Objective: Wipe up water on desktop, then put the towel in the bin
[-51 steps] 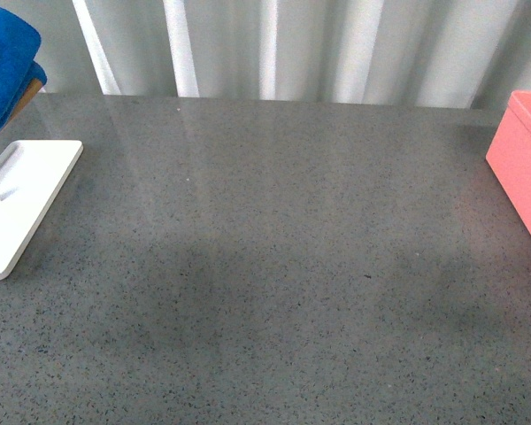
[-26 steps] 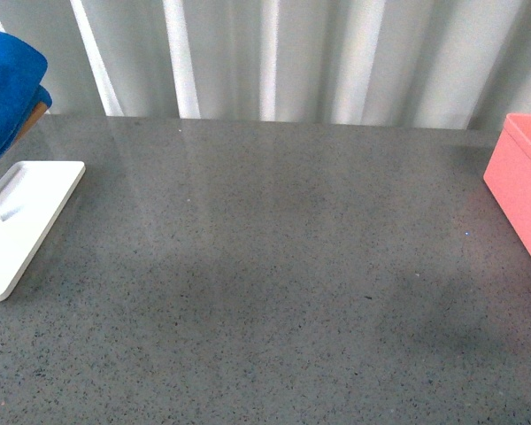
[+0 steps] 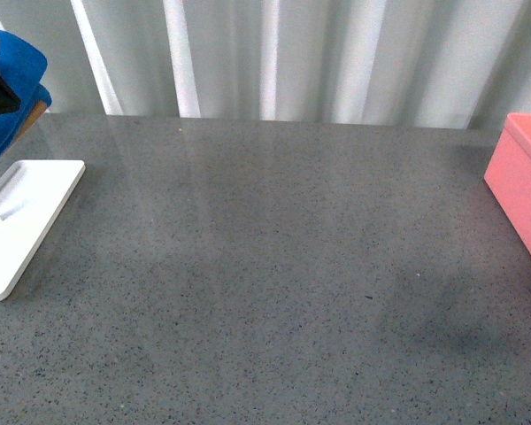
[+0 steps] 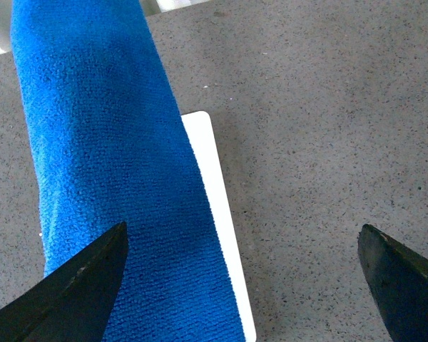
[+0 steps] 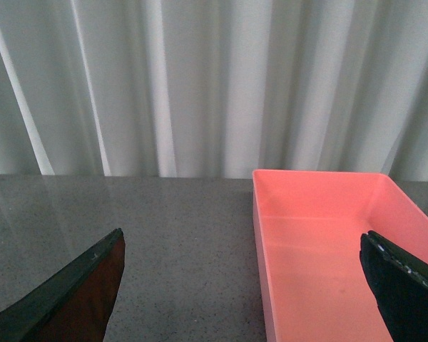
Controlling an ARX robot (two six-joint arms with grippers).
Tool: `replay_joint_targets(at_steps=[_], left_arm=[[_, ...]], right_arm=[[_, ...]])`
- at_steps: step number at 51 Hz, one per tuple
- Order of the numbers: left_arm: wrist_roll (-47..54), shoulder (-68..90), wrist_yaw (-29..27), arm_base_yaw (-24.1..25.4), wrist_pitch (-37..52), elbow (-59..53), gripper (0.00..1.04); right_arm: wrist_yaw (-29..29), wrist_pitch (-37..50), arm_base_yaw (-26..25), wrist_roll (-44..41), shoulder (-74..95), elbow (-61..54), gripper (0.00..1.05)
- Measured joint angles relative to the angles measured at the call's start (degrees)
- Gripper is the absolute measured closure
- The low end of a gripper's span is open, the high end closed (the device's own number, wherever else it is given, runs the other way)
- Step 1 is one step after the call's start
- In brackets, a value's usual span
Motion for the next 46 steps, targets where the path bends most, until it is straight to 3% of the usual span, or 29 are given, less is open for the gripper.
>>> replay_joint_targets(at_steps=[12,30,46], left_arm=[[0.9,2.93,0.57,0.7,2.38,0.39,0.07],[-1.05,12.7,-5.9,3.3,3.15,10.97,0.07],[-0.9,14.27,-6.86,3.56,4.98,11.47,0.07]], right_arm=[[0.04,0.0,0.0,0.0,0.02,0.0,0.07],[0.02,0.0,0.0,0.0,0.02,0.0,0.07],[0.02,0.0,0.0,0.0,0.0,0.0,0.07]])
